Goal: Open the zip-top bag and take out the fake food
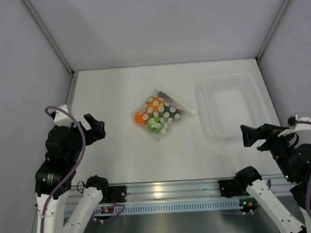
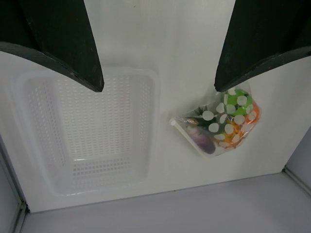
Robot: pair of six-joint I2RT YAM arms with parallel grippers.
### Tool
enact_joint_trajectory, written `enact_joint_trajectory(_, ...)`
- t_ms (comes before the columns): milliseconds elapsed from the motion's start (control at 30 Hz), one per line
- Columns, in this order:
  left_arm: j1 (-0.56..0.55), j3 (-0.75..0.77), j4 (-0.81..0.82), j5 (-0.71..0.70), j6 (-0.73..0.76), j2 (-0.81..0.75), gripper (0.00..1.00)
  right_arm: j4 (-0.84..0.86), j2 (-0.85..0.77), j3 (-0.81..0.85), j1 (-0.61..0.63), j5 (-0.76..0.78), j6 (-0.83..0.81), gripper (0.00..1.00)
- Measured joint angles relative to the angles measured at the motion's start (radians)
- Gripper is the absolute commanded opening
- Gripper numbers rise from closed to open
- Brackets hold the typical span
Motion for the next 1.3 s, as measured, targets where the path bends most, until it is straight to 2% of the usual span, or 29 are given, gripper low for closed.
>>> enact_joint_trajectory(233,0.000,-0.017,0.012,0.003,-0.005,0.000,0.99,0.023,0.014,-0.013,0.000,-0.072,-0.013,0.99)
enact_joint_trajectory(433,0.000,-0.137,0.093,0.042,-0.026,-0.021,0.99,0.199,0.124,-0.174,0.000,-0.358,0.013,0.99)
enact_joint_trajectory(633,0.000,-0.207,0.134,0.078,-0.039,-0.003,0.99,0.468,0.455,-0.247,0.000,-0.610,0.080,1.00)
enact_joint_trajectory(767,0.000,-0.212,0.157,0.085,-0.046,0.003,0.99,0.584,0.704,-0.220,0.002,-0.668,0.067,0.99)
enact_joint_trajectory(1033,0.000,-0.226,0.185,0.126,-0.048,-0.009,0.99,0.680,1.223,0.023,0.002,-0.738,-0.011,0.93)
enact_joint_trajectory(1200,0.000,-0.231,0.197,0.166,-0.048,-0.040,0.99,0.689,1.421,0.153,-0.001,-0.757,-0.037,0.92)
enact_joint_trajectory(1300,0.000,-0.232,0.201,0.179,-0.048,-0.041,0.99,0.688,1.511,0.227,-0.002,-0.778,-0.042,0.95)
